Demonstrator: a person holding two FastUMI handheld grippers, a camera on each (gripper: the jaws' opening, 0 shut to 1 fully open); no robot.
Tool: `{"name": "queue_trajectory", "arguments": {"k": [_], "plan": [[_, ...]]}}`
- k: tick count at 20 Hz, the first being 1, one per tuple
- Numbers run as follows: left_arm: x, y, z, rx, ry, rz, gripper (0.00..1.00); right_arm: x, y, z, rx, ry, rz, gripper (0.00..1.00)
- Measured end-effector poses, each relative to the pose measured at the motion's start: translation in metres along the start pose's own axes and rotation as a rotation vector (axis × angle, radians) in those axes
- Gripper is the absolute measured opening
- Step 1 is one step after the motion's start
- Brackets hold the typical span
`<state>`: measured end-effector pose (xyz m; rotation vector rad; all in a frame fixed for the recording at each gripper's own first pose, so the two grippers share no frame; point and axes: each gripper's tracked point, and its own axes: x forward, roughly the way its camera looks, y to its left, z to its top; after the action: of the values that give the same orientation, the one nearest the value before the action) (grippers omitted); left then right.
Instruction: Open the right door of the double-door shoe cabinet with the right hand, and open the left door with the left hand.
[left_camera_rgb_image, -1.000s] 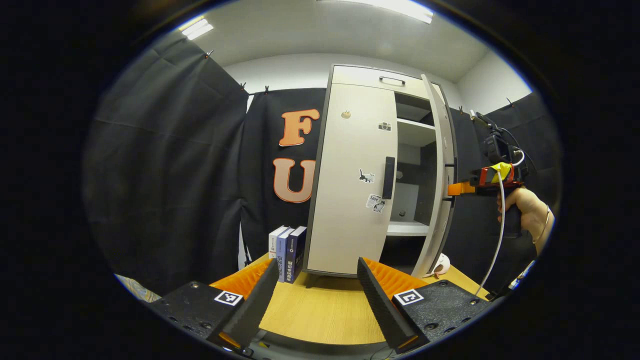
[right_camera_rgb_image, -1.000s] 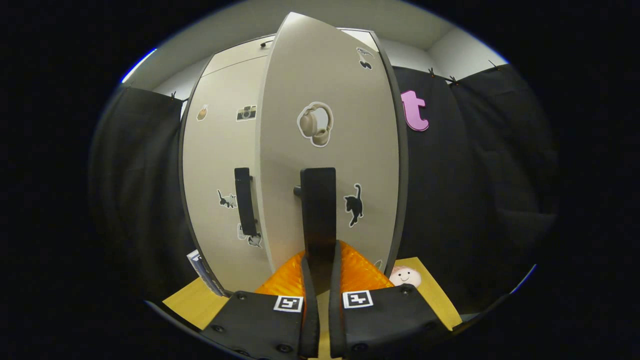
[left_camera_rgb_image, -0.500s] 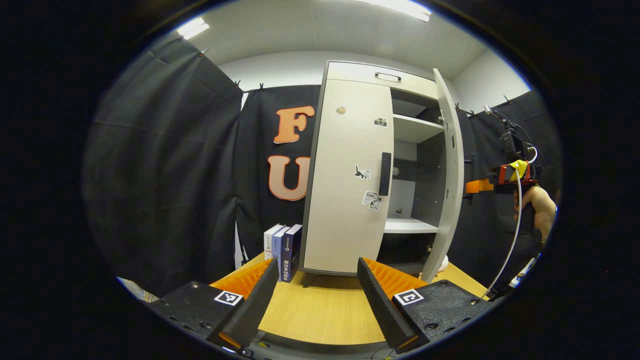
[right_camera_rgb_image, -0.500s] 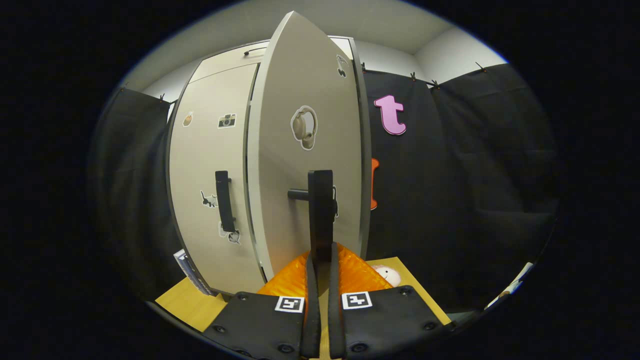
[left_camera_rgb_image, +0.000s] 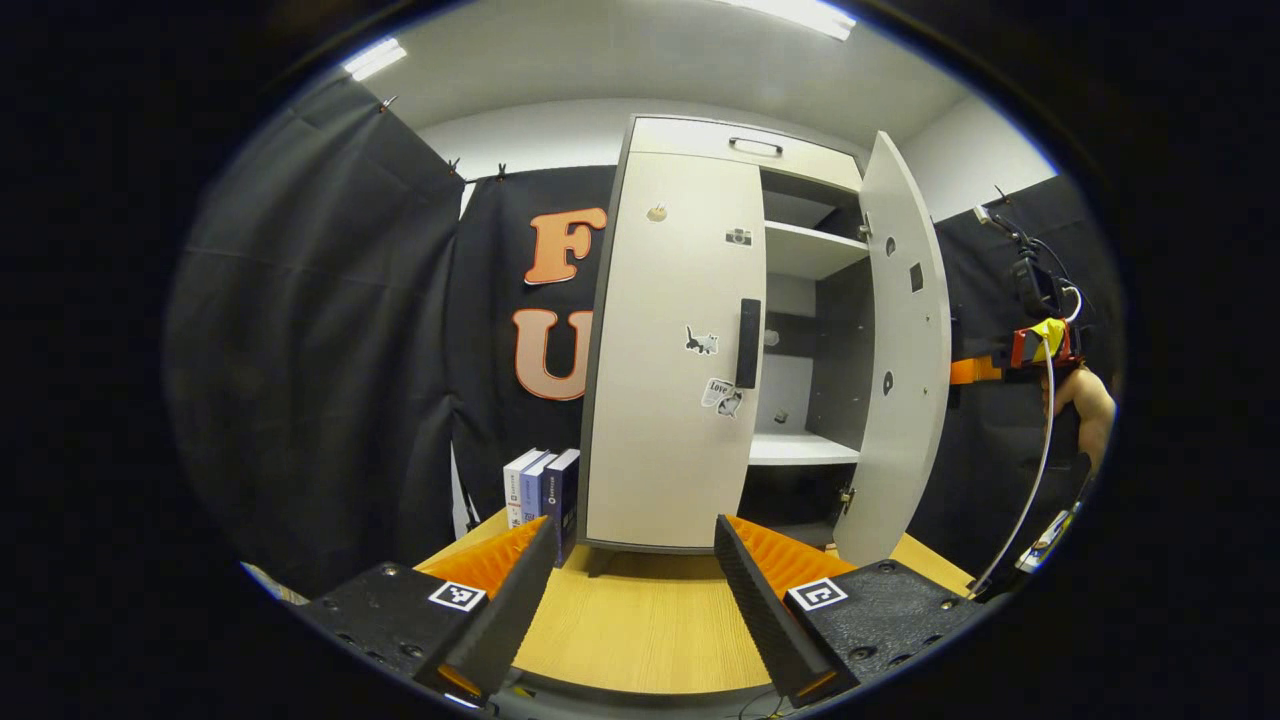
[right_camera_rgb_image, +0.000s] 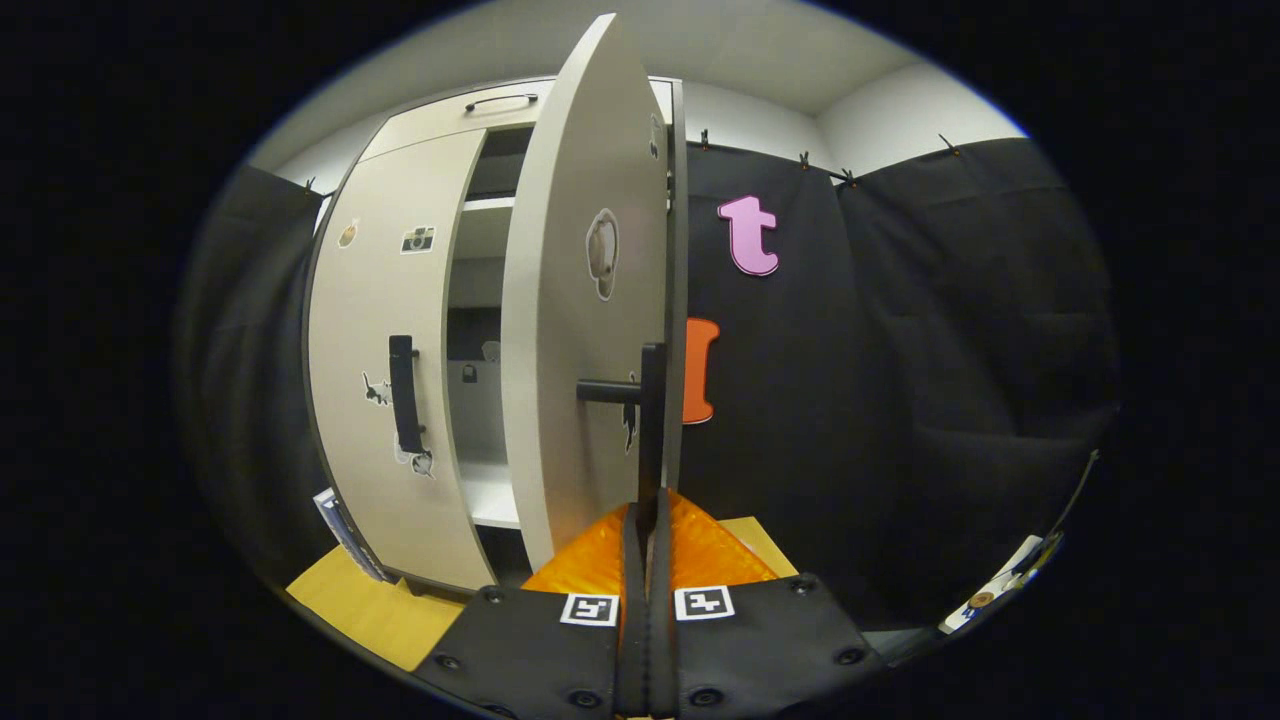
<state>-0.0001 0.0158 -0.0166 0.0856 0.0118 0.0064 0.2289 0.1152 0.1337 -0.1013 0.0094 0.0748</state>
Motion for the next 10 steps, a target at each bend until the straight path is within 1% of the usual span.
{"name": "queue_trajectory", "arguments": {"k": [6, 10], "plan": [[0.015, -0.012, 0.004, 0.016, -0.011, -0.025, 0.94, 0.000, -0.022, -0.001, 0.011, 0.004, -0.023, 0.07], [0.023, -0.025, 0.001, 0.005, 0.000, -0.048, 0.95, 0.001, -0.035, -0.003, 0.041, 0.006, -0.038, 0.07]]}}
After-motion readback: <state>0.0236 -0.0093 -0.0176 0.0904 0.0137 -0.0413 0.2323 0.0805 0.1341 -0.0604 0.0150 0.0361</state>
